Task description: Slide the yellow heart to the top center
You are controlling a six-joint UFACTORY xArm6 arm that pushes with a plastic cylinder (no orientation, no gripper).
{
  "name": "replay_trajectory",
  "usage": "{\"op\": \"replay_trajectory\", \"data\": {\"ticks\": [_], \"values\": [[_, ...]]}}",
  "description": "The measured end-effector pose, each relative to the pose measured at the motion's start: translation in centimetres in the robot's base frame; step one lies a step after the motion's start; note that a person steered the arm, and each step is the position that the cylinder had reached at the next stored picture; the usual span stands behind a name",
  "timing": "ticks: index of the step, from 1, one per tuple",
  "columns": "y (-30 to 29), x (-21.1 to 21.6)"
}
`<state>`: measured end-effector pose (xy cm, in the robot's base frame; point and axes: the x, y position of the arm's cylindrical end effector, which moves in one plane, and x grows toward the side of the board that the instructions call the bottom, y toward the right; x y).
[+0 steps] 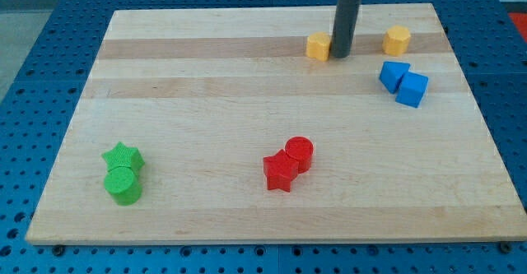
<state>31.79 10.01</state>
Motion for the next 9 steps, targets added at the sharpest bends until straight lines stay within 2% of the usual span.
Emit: {"op": "replay_trajectory", "data": {"ticks": [3, 5, 9], "values": [[-6.3, 0.0], [-7.2, -0.2], [-7.3, -6.6]]}}
